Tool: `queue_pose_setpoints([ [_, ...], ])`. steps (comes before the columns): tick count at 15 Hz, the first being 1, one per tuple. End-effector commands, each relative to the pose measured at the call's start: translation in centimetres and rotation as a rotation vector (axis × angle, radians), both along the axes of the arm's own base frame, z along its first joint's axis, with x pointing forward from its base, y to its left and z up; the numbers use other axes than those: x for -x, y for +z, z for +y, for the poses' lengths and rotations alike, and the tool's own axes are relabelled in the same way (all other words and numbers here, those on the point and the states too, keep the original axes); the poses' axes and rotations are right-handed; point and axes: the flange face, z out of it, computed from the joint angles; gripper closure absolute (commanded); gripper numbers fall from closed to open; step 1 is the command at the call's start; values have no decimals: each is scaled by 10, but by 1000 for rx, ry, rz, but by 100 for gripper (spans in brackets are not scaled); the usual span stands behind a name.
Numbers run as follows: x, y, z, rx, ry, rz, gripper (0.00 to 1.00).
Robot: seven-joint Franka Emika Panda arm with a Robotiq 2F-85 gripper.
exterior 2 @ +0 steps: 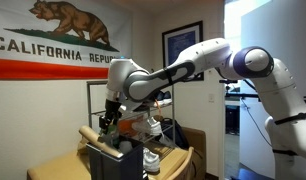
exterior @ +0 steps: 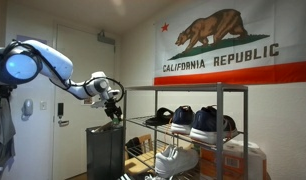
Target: Remove the bottle from the black bucket and put it on the second shelf of the shoe rack
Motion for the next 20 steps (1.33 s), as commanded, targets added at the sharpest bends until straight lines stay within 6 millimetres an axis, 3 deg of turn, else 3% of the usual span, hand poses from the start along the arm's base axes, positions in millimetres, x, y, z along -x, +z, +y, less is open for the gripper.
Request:
queue_pose_setpoints([
  [1, -1, 9, 2, 4, -24, -14, 58],
  [8, 4, 38, 13, 14, -27, 1, 58],
  [20, 4, 119, 22, 13, -49, -10, 58],
])
